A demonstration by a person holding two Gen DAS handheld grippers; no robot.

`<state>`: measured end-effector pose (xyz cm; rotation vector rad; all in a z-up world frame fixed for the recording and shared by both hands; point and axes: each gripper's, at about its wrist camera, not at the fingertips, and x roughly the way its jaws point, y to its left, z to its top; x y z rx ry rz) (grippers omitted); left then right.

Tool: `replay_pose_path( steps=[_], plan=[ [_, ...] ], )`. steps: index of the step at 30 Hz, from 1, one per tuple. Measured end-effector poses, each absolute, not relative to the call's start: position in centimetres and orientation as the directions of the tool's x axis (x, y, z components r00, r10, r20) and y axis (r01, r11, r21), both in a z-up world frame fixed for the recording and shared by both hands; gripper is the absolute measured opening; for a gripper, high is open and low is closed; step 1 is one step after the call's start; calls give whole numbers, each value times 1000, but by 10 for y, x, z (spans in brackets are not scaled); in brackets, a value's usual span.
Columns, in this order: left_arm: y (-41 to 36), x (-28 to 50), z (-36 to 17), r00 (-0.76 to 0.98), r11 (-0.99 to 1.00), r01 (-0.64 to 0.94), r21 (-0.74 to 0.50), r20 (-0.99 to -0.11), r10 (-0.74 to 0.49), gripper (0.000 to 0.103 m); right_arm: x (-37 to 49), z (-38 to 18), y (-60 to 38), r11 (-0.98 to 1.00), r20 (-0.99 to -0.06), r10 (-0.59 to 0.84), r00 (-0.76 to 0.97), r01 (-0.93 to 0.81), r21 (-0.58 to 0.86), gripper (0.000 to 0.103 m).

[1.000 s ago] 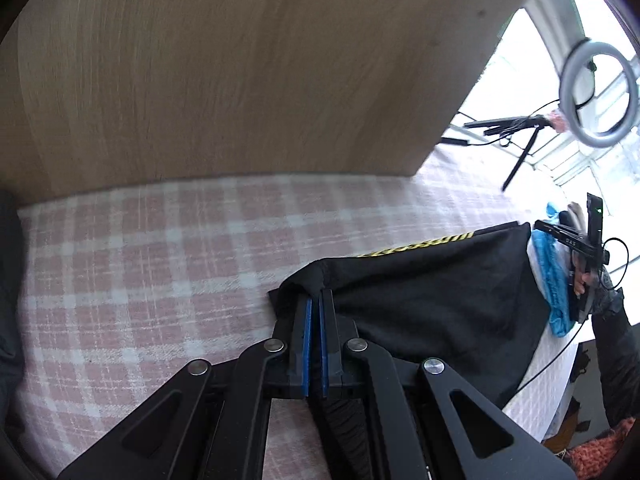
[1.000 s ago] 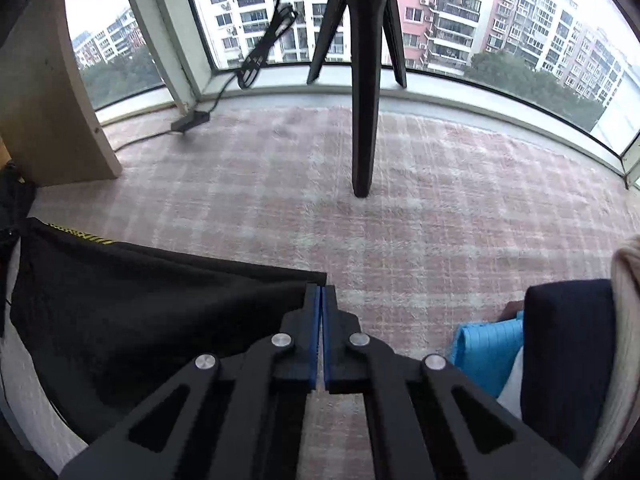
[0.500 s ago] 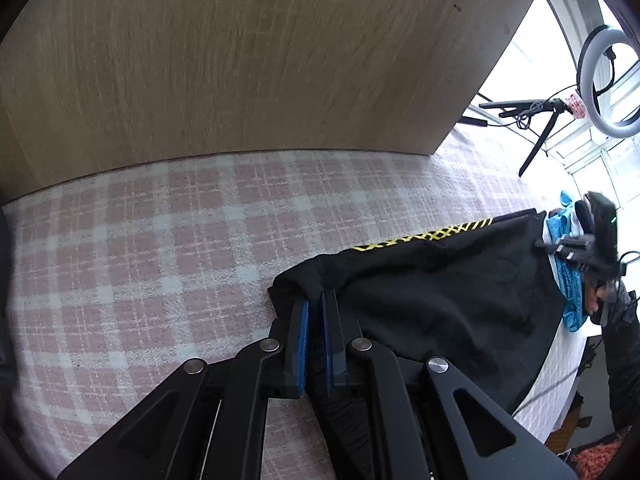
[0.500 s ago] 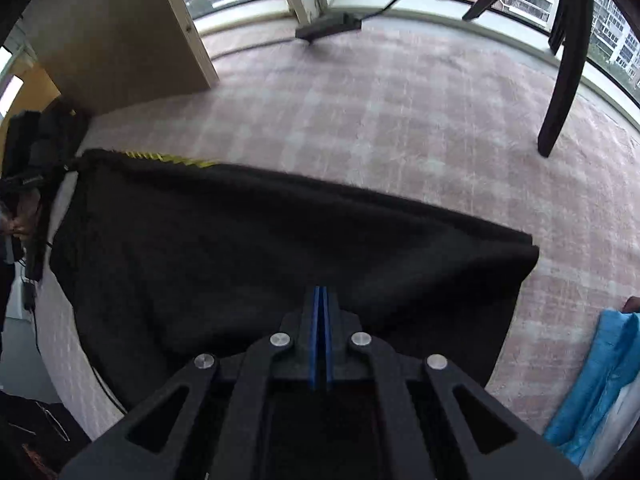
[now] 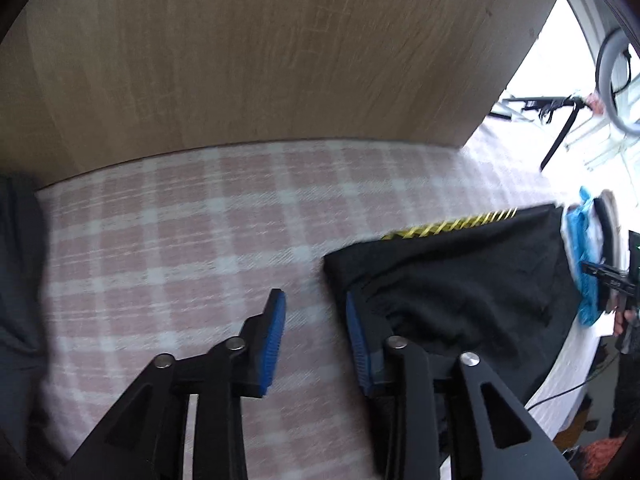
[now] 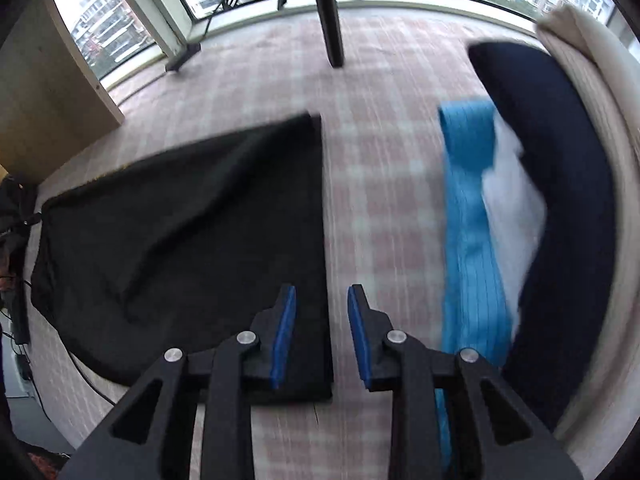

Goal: Fold clothes

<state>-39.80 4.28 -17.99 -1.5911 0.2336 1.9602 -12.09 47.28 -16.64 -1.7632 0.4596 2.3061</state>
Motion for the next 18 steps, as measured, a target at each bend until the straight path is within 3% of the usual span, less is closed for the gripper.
replay_pose_path(
  steps=[3, 6, 11, 15, 18],
  plan=[
    [35, -389, -170, -148, -816, -559, -149, -950, 275, 30, -105, -174, 468, -924, -967, -29, -255, -362, 124, 27],
    [46, -374, -147, -157, -788, -594, -159, -939, 307, 28, -90, -183, 463, -916, -970, -31, -243, -381, 125, 27],
    [146, -329, -112, -121, -572, -808, -141, -911, 395, 32, -85, -189, 462, -912, -967, -52, -251, -382, 148, 27],
    [258, -300, -122, 2, -362, -915, -179, -899, 439, 32, -86, -188, 462, -920, -964, -45, -263, -364, 142, 27],
    [325, -272, -142, 164, -221, -932, -287, -878, 449, 14, -87, -186, 459, -930, -963, -23, -270, -348, 120, 20]
  ],
)
